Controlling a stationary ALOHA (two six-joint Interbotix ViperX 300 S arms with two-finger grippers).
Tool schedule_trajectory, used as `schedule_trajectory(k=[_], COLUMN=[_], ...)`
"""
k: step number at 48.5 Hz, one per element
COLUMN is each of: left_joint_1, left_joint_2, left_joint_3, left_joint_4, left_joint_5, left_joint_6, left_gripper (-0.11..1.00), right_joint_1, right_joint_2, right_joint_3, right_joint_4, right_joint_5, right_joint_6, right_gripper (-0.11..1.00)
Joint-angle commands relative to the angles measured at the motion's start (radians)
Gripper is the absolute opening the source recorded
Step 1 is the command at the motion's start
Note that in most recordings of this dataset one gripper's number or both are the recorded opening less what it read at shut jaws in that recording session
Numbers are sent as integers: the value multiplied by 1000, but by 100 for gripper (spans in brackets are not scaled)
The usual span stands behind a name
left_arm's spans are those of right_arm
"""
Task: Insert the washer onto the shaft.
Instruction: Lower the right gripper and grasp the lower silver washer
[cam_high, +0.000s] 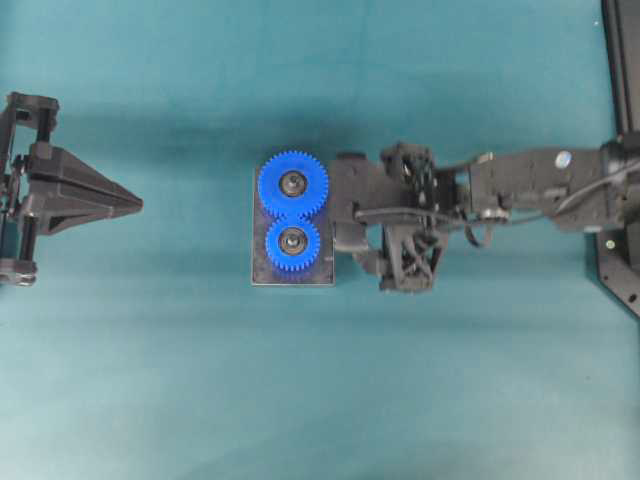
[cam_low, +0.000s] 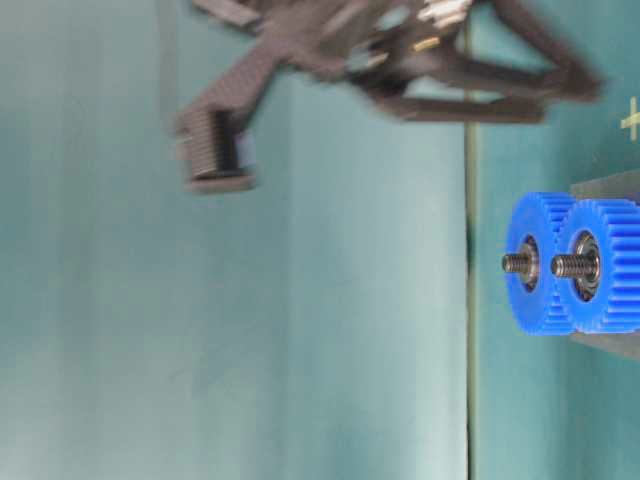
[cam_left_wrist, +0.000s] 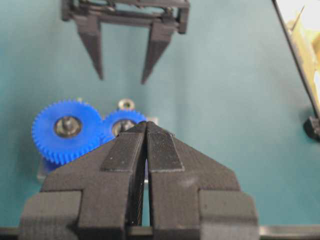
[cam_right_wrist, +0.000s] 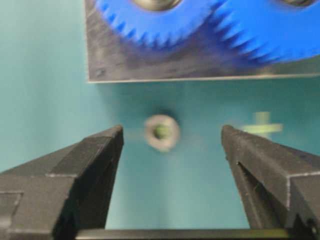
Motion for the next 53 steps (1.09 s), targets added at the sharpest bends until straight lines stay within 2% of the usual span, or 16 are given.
schedule_trajectory(k=[1,17,31,46,53], left_joint_1=[-2,-2,-3,-2,-2], left_joint_2=[2,3,5,6,6], left_joint_3=[-12,-15,-15,-15,-17], left_joint_4=[2,3,2,2,3], left_joint_5=[-2,-2,-2,-2,-3], left_joint_6=[0,0,-2,-5,-6], left_gripper=[0,0,0,0,0], right_joint_1=[6,8,-2,-3,-3], right_joint_2=[8,95,100,110,114], right_joint_3=[8,26,40,35,28], right_joint_4=[2,0,-6,-6,-6], right_joint_5=[-61,-103,-100,-95,-89], right_joint_6=[26,34,31,29,31], right_gripper=[83,82,82,68,66])
